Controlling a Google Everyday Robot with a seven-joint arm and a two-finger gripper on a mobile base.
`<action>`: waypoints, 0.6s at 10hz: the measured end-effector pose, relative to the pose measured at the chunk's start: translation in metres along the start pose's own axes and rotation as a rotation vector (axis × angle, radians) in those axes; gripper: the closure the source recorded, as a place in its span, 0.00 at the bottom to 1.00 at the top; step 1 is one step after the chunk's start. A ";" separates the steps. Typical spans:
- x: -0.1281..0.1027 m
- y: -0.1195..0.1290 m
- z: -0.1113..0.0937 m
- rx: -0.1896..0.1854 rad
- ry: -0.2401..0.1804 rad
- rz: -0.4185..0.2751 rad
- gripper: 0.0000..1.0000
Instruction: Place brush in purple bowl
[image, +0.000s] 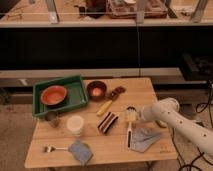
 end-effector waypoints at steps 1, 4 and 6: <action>0.003 -0.002 -0.008 -0.001 0.002 0.002 0.38; 0.003 -0.006 -0.006 -0.056 -0.007 -0.027 0.38; -0.002 -0.011 0.008 -0.130 -0.026 -0.063 0.38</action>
